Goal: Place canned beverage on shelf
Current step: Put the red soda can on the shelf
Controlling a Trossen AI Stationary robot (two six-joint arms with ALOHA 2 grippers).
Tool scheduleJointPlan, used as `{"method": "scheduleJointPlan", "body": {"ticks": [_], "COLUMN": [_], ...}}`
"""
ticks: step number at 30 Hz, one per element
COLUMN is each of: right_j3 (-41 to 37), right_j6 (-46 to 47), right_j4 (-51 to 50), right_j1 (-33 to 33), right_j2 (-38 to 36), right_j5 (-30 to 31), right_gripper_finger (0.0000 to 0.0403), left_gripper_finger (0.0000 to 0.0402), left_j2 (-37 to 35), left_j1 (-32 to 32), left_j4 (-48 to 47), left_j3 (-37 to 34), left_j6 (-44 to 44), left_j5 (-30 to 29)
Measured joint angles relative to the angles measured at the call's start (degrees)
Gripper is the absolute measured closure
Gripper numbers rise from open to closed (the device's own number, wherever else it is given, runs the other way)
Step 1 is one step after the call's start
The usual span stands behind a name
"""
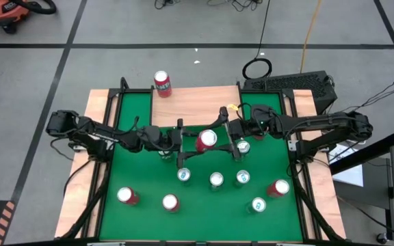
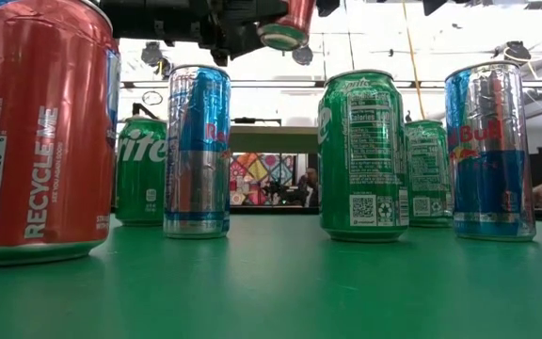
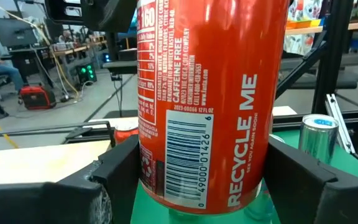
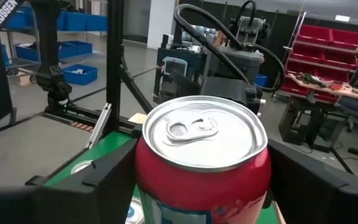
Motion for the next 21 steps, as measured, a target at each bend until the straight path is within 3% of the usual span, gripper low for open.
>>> {"method": "scheduleJointPlan", "body": {"ticks": [7,14,21], "right_j3": [0.0,0.0,-0.1], "right_j6": [0.3,2.3,4.2], "right_j4": [-1.1,-2.5,-2.0], "right_j1": [0.0,-0.4,-2.3], "right_j2": [0.0,0.0,0.1], "right_j5": [2.2,11.5,12.7], "right_gripper_finger": [0.0112,0.0112,0.0112], "left_gripper_finger": [0.0099,0.0030,0.0007], "left_j2": [0.0,-0.1,-3.5], "left_j1": [-0.1,-1.3,-3.9], "left_j4": [-0.7,-0.8,-3.0], "left_j3": [0.0,0.0,0.0], "left_j6": [0.1,2.4,3.9], "left_j5": [-3.1,-16.1,-23.9]}}
